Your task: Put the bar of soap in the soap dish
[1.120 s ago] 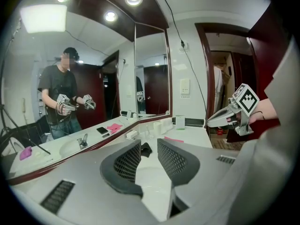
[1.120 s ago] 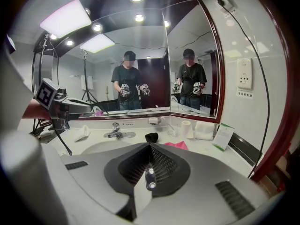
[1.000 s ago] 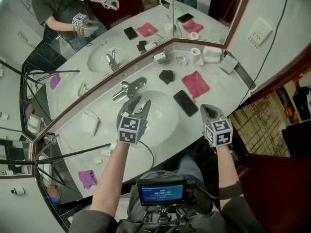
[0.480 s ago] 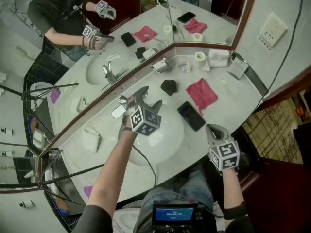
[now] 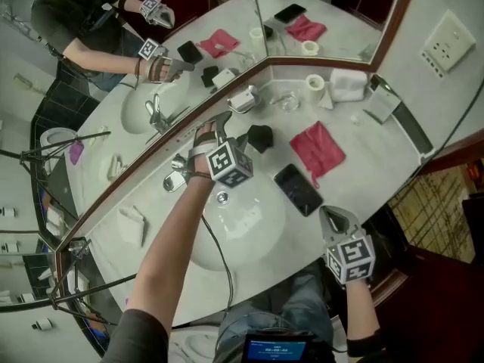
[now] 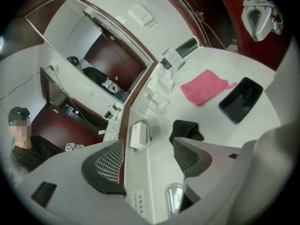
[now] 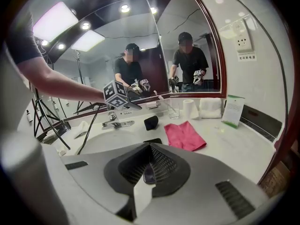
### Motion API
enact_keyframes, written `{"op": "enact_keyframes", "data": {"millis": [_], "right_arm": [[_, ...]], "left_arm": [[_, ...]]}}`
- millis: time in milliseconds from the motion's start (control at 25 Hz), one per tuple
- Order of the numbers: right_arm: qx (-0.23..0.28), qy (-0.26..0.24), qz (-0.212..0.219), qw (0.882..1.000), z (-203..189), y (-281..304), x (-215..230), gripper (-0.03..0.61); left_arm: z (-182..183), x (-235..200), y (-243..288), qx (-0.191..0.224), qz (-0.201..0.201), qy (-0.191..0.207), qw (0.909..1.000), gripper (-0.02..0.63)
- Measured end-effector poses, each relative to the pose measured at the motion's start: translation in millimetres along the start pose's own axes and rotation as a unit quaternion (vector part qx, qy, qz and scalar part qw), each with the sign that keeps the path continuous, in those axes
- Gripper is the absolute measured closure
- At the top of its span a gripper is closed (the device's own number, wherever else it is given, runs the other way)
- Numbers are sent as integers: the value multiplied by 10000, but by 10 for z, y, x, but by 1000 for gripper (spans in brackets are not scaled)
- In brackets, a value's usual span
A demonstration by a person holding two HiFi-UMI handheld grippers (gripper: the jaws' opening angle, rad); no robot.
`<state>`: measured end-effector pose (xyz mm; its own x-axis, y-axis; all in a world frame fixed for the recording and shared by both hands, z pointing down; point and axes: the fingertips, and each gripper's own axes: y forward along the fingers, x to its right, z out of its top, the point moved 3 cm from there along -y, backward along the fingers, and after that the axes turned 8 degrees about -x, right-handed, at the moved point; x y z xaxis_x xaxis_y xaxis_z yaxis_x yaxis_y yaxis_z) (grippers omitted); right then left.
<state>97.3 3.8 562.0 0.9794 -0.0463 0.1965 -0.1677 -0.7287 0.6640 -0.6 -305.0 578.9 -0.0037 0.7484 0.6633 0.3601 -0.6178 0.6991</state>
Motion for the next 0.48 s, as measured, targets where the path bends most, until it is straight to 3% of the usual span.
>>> {"op": "enact_keyframes", "data": {"millis": [480], "right_arm": [[48,-65,58,10000,101,191,325,558]], "left_arm": [[52,-145,858,-505,-153,94,9986,282]]}}
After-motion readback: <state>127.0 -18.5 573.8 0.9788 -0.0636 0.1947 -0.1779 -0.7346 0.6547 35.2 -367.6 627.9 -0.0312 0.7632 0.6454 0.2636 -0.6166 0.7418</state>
